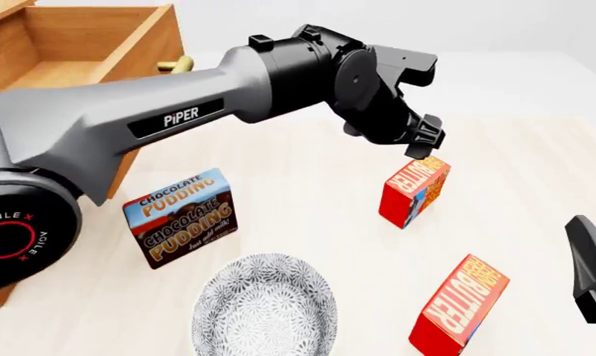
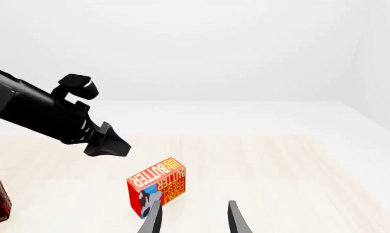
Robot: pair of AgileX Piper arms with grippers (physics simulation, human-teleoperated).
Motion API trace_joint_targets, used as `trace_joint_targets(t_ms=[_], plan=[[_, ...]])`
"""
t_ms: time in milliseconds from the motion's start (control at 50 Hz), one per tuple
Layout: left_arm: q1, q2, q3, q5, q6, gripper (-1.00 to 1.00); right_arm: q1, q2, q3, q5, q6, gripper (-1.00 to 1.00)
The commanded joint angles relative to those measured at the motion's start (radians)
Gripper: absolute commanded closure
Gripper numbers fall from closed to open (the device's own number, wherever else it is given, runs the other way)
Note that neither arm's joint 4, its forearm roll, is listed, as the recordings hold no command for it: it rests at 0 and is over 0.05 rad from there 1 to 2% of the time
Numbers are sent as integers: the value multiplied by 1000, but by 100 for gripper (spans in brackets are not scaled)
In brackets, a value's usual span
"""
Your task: Put the butter at the front in the top drawer of the cabinet and close it.
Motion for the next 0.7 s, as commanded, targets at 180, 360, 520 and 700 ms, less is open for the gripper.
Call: trace_joint_targets(t_ms=[180, 360, 520, 700], plan=[[2, 75, -117, 57, -11, -100, 0, -2, 0, 2, 1, -100], [13, 106, -179, 96, -8, -100, 0, -2, 0, 2, 1, -100], [18, 142, -235, 131, -2, -100, 0, -2, 0, 2, 0, -100], [23, 180, -310, 165, -2, -100, 0, -2, 0, 2, 1, -100]])
